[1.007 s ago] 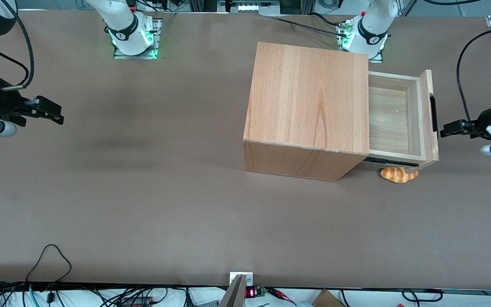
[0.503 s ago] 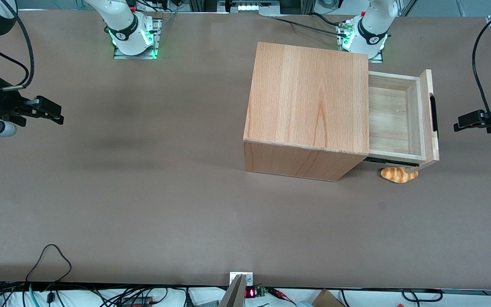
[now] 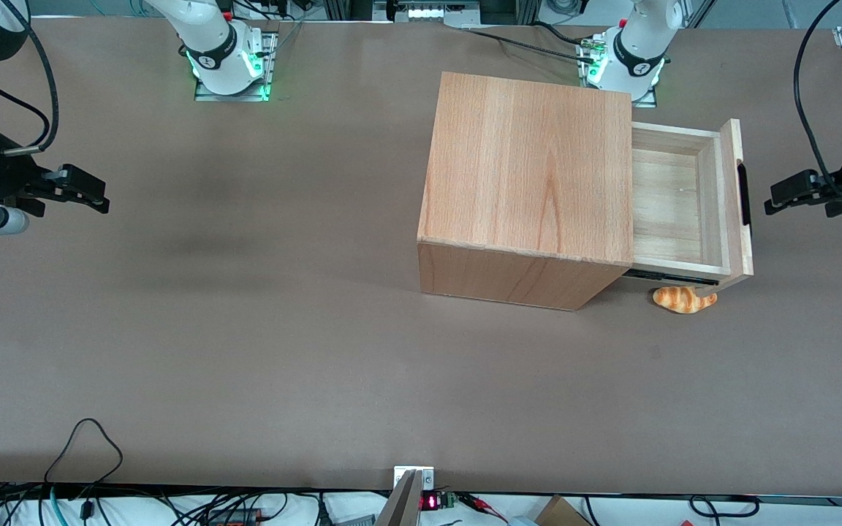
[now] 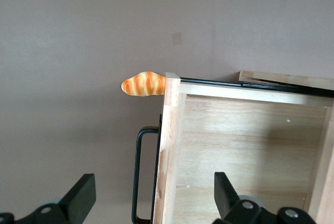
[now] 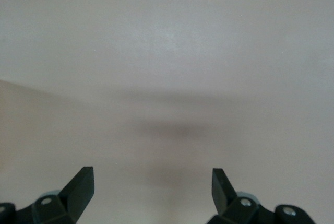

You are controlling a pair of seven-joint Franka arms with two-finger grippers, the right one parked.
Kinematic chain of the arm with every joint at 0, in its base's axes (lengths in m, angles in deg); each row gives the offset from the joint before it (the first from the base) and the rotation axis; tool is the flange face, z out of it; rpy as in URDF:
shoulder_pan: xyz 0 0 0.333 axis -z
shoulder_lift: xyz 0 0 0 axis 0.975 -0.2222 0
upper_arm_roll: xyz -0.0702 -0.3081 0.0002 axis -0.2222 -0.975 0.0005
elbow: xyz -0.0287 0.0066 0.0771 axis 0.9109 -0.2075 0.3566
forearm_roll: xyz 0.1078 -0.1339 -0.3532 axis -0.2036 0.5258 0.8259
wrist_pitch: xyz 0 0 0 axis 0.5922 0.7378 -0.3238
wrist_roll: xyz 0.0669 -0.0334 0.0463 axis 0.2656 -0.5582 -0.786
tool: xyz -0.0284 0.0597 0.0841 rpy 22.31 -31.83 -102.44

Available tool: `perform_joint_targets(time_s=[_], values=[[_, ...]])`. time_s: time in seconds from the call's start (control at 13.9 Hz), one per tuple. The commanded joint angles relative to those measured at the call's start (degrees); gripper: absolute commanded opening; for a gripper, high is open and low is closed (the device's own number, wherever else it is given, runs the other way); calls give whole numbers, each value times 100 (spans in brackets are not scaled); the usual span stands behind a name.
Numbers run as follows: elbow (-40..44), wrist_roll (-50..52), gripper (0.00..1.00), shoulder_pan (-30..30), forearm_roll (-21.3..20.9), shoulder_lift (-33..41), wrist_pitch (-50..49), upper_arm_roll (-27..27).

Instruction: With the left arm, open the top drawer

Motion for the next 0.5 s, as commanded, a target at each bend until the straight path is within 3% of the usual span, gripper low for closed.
perform_joint_targets(time_s=[0.0,0.14,0.43], values=[[33,63,100,176,-90,214,-127,45],[33,71,100,580,-98,276,-188,387],[33,63,100,1819,-98,425,-347,1634]])
